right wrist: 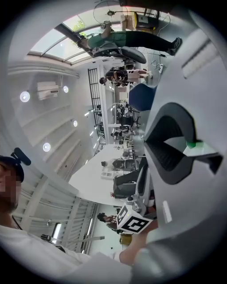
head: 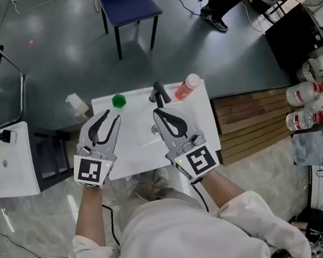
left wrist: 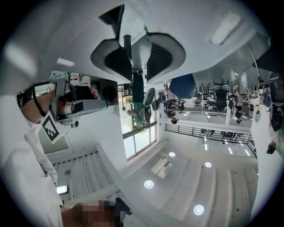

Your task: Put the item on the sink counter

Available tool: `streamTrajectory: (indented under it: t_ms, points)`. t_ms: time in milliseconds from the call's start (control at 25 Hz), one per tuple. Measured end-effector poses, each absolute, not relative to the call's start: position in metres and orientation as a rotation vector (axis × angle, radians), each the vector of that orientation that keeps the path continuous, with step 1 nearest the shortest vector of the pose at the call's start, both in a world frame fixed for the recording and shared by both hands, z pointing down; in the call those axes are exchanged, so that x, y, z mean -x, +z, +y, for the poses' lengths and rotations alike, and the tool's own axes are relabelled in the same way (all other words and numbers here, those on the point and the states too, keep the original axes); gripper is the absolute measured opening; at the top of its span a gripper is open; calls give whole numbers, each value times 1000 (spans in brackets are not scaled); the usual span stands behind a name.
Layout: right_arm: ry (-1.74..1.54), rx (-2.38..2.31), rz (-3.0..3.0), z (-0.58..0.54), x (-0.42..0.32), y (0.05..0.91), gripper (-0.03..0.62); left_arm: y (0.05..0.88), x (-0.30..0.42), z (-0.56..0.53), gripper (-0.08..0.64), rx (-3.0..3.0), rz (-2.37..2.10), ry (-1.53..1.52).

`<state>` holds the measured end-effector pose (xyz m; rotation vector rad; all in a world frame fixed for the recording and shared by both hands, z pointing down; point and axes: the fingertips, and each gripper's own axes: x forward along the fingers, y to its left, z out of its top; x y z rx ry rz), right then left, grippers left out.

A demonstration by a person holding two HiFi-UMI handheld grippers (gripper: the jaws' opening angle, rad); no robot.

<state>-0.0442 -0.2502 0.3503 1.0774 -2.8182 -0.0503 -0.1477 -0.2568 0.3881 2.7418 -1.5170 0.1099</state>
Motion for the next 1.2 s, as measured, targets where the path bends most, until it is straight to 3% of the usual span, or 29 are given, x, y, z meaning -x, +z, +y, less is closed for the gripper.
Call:
streamTrajectory:
  t_ms: [280,1200]
  points:
    - [-87,-1078,-2826,-239,45,338,5,354,155,-236,5,-2760,-1504,65]
    - [-88,-1025,-2835,-221,42,330,3,336,156,-209,3,-2768,-1497,72]
